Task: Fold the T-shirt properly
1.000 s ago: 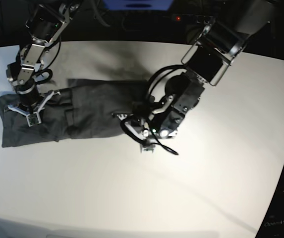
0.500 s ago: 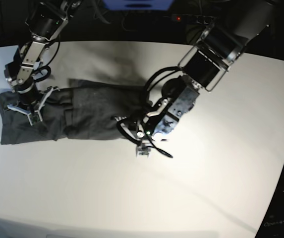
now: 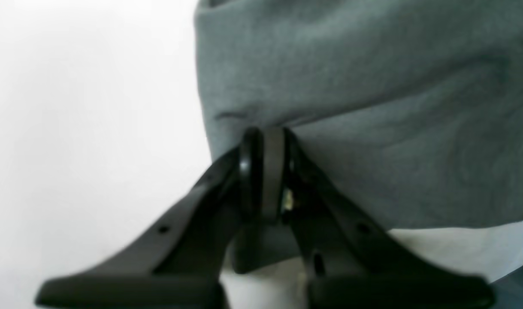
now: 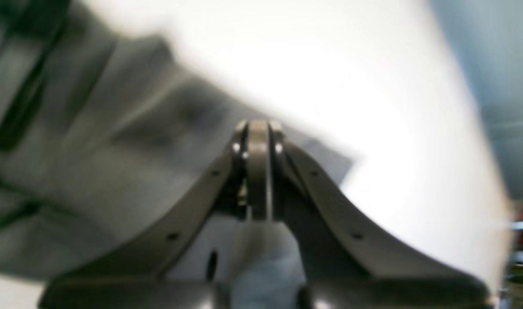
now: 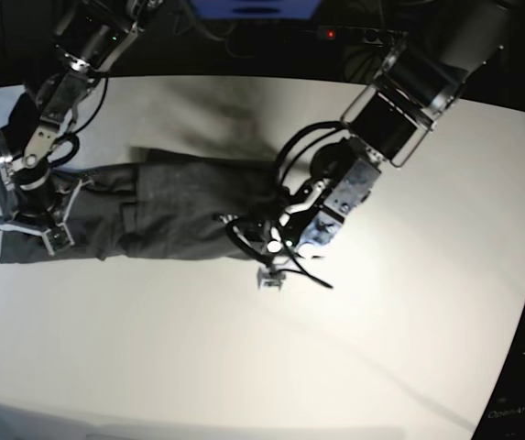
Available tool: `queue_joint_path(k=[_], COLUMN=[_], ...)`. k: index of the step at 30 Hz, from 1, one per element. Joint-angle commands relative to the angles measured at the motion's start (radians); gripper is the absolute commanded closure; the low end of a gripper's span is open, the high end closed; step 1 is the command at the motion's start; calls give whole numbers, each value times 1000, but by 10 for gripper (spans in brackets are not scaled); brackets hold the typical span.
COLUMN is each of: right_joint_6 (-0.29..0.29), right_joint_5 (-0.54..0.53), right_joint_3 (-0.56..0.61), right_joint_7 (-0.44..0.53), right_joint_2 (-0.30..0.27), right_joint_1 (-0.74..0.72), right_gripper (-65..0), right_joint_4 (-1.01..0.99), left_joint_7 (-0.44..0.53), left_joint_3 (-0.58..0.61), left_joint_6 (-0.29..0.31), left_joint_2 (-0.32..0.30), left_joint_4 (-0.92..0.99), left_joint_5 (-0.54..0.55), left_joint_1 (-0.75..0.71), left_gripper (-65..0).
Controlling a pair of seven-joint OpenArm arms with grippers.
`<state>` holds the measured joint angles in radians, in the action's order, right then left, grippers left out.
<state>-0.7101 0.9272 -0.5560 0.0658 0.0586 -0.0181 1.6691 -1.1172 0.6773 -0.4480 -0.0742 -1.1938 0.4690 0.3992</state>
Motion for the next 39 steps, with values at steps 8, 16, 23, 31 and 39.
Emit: queue_joint_path(k=[8,16,23,31,39], right_joint_6=[12,12,12,12,12], right_joint_5=[-96,-107,-145,-273,-644], right_joint_3=[-65,-180,-209,-155,-143], right_joint_7=[-246,-536,-719,-1007,-1240], right_joint_2=[-65,-131,-115,-115,-233], right_joint_1=[-167,-380,-414,-437,-444], right_gripper=[-7,-9,-10,-261,-527], right_joint_4=[64,-152,-221,-234,-303], left_joint_7=[-5,-1,9,1,-1], left_joint_3=[-9,-8,-9,-9,-9], left_joint_6=[97,102,104,104,104], left_joint_2=[-120,-158,-220,-235,-233], left_joint_4=[28,21,21,-16,-34], left_joint_5=[-72,-75,-72,-74,-72], left_joint_1=[-27,-64,-105,-147,-148], left_gripper=[-34,-34,-34,-34,-34])
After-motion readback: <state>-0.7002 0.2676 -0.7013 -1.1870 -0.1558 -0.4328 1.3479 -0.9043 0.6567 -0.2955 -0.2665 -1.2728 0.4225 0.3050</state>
